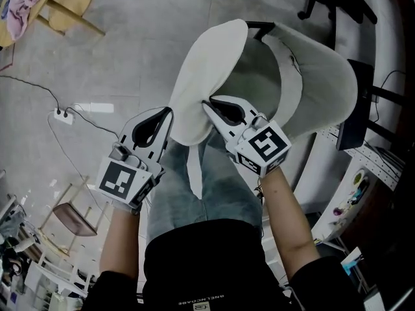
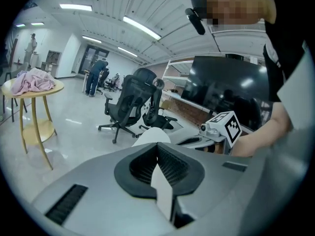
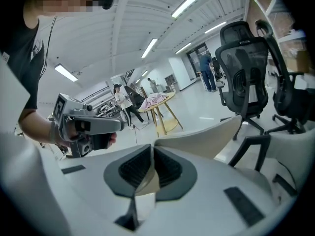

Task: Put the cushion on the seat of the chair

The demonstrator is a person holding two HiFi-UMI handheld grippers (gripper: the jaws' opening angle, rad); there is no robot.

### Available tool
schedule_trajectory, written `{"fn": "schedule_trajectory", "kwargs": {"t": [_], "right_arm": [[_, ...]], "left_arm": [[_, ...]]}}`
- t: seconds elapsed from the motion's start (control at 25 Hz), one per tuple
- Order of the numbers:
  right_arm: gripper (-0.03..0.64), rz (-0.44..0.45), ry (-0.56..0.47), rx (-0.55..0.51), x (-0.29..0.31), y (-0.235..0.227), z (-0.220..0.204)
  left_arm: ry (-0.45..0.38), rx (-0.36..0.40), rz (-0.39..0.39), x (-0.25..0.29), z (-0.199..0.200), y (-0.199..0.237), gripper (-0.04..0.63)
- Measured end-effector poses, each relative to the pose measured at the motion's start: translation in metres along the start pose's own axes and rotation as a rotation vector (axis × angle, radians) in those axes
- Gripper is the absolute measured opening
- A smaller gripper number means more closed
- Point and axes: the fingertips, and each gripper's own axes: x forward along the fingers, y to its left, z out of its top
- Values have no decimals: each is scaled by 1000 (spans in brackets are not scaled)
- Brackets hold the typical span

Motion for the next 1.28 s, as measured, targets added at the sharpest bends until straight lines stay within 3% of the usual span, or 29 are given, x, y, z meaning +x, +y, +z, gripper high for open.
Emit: {"fn": "schedule_trajectory", "kwargs": {"t": [0.64, 1.28], "right_arm": [[29, 16, 88, 28, 7, -39, -46], [29, -121, 214, 97, -33, -85, -111]], "left_arm": [[43, -75, -19, 31, -32, -7, 11], [93, -48, -84, 51, -41, -33, 11]]}}
